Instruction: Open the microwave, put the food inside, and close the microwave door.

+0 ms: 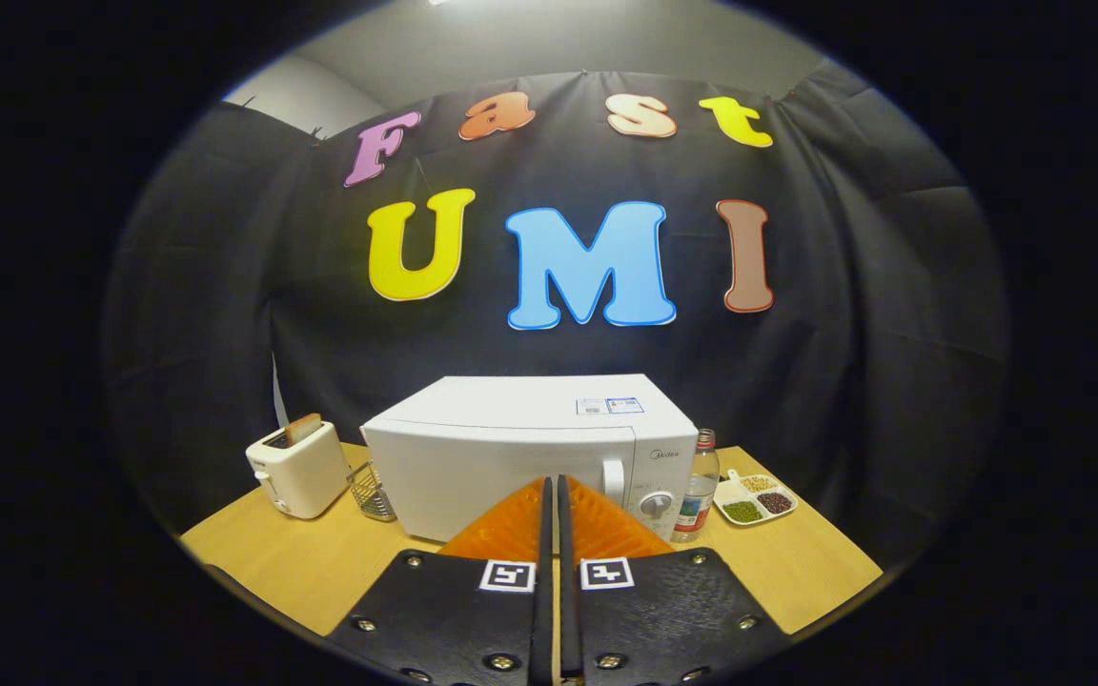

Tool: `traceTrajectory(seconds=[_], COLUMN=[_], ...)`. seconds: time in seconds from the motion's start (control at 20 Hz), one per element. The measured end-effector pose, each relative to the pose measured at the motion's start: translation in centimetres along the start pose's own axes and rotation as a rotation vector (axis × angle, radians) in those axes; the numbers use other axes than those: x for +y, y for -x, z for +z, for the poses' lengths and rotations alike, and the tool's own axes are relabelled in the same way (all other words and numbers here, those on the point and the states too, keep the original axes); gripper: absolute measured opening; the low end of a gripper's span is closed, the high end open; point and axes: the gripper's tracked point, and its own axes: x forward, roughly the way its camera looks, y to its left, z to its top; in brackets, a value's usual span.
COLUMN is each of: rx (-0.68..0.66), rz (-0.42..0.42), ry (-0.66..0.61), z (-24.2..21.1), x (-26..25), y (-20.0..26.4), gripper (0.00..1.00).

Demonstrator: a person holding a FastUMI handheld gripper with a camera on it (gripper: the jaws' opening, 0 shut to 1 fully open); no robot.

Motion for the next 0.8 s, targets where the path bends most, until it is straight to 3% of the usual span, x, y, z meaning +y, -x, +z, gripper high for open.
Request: traceTrajectory(seconds=[0.05, 0.1, 0.15, 0.2, 0.3, 0.8], rx=[-0.007, -0.016, -0.031, -0.045, -0.058, -0.096], rz=[0.011, 0.019, 0.011, 0.003, -0.002, -0.084], ry=[-0.003, -0.004, -0.006, -0.009, -0.030, -0.016], z=[0.3, 0.6, 0.9, 1.2, 1.4, 1.9], x=[0.5, 0.9, 1.0, 1.0, 1.2, -0.7], y=[1.4, 2.3, 3.1, 4.0, 5.6, 10.2], gripper=[0.09, 0.37, 0.51, 0.76, 0.99, 0.99])
